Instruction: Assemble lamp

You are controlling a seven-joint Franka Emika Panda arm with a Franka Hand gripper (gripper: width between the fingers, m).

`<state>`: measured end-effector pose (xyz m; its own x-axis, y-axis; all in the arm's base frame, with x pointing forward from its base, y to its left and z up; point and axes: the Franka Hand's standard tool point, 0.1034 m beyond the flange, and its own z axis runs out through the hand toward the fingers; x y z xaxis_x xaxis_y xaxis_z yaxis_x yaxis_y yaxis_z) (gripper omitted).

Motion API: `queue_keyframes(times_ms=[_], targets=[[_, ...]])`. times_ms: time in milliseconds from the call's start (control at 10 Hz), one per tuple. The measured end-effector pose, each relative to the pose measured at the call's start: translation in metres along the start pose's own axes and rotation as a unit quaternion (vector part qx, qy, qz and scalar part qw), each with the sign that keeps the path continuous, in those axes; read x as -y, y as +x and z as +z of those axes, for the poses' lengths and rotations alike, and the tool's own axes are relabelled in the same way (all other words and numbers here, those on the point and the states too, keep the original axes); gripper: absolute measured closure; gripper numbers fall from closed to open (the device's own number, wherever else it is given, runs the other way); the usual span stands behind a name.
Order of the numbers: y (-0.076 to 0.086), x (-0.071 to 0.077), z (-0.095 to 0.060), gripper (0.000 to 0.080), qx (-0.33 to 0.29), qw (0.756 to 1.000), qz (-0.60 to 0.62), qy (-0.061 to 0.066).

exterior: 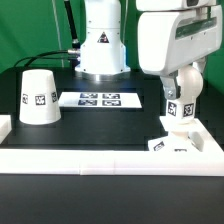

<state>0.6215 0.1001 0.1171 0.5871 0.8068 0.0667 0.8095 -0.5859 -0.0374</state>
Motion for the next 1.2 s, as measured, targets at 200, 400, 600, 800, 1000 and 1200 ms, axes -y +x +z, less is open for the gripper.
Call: queue_keyframes(times_ms=[200,400,600,800,1000,1200], targets=[[-0.0012,-0.0008,0.0002,0.0101,0.009,0.999,-0.033,-0.006],[-0.0027,-0.0012,0.0012,0.0140,0.010,0.998,-0.055,-0.005],[-0.0028,-0.0013,0.0011,0.0223,0.010,0.999,-0.053,-0.006],[-0.0029,-0.0015,0.0011,0.0223,0.010,0.999,-0.032,-0.006],[-0.0031,-0.0016,0.0012,0.0223,0.009,1.000,0.005,-0.005],[-0.0035,-0.0023,0.0011,0.0222,0.007,0.994,0.111,-0.006]])
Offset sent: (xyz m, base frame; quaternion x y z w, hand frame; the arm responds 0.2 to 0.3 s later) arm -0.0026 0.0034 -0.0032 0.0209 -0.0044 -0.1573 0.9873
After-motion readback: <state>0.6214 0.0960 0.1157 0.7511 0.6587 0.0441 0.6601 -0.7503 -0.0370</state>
